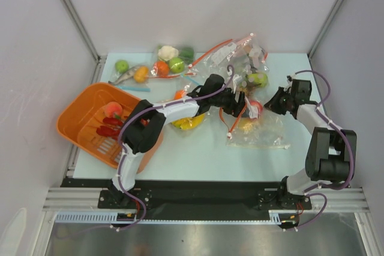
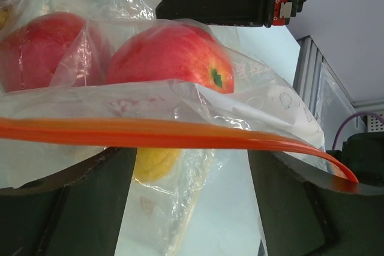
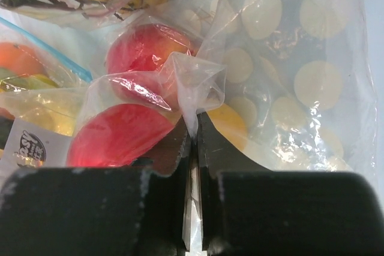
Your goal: Open the zip-top bag and remove the fake food
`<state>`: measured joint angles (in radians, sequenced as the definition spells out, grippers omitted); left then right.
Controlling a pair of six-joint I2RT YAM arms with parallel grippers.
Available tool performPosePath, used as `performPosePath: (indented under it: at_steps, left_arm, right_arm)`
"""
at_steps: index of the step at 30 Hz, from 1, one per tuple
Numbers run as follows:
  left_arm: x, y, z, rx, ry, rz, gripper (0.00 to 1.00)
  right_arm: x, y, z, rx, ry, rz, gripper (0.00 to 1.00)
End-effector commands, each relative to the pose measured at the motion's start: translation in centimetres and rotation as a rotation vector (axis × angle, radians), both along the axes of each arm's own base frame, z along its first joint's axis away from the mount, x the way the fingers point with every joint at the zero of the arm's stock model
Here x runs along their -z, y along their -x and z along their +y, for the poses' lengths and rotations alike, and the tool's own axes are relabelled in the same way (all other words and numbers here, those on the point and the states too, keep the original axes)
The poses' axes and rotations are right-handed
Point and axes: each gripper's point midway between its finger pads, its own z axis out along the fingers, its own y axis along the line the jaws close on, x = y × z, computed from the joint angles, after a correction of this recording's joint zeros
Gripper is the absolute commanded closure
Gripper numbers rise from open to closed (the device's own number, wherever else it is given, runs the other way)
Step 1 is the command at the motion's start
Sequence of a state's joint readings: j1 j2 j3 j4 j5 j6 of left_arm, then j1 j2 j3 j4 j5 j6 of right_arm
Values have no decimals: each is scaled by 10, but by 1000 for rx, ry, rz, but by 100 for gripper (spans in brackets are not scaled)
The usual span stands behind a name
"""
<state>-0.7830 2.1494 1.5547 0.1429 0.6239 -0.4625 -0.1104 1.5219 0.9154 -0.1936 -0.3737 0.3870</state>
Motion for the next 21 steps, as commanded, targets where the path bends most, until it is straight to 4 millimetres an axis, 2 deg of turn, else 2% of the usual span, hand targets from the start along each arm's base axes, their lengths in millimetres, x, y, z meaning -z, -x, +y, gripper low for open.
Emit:
performPosePath:
  at_steps: [1,3,8,16,21]
  left_arm:
    - [-12,-6,-11,3,34,-37,20]
    - [-15,-6,-14,7,45,-33,19]
    - [-12,-5,-18,17,57,-12,17]
    - [-17,-3,-24,34,105,-10,11]
    - [-11,-3,-27,34,105,6,8]
  right_arm:
    - [-7,5,8,-30,3,-20,97]
    - [-5,7,11,-39,2,-14,100]
    - [-2,12,21,-66,0,-7,100]
    - [2,19,36,-112,-8,2,100]
    - [2,22,44,-134,-13,1,100]
